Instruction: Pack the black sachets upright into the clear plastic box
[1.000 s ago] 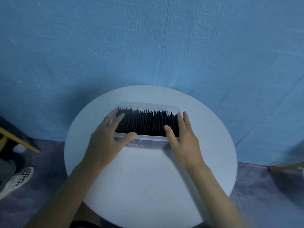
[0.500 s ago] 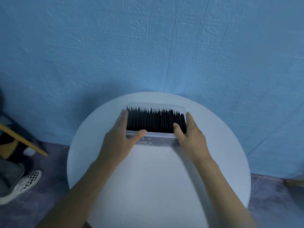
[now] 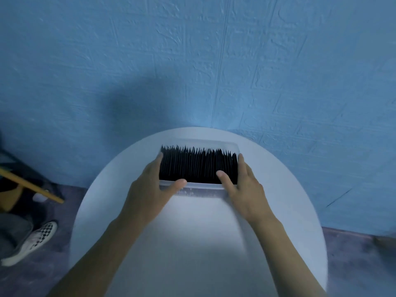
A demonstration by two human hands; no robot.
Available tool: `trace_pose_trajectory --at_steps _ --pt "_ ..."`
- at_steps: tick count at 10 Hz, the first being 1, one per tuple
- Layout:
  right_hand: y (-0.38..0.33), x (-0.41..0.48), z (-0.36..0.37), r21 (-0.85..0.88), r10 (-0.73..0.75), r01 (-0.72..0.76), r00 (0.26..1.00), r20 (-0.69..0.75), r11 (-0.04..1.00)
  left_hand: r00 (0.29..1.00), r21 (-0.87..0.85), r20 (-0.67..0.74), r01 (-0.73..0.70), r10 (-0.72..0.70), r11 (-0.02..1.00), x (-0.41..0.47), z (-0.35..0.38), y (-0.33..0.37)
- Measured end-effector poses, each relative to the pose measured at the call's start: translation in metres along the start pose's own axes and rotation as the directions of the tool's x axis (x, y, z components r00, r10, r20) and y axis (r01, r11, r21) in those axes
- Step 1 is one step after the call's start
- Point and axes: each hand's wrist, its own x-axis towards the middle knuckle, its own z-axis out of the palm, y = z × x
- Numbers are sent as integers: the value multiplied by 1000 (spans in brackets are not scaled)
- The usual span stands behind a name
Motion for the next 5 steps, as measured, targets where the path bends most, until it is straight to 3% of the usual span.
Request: trace_pose_trajectory --at_steps 2,5 --pt "-17 1 -12 -148 39 -27 996 75 989 986 203 161 20 -53 979 5 -22 17" --pt "-39 -22 -45 -325 49 42 962 268 945 922 403 385 -123 -46 907 -1 -60 55"
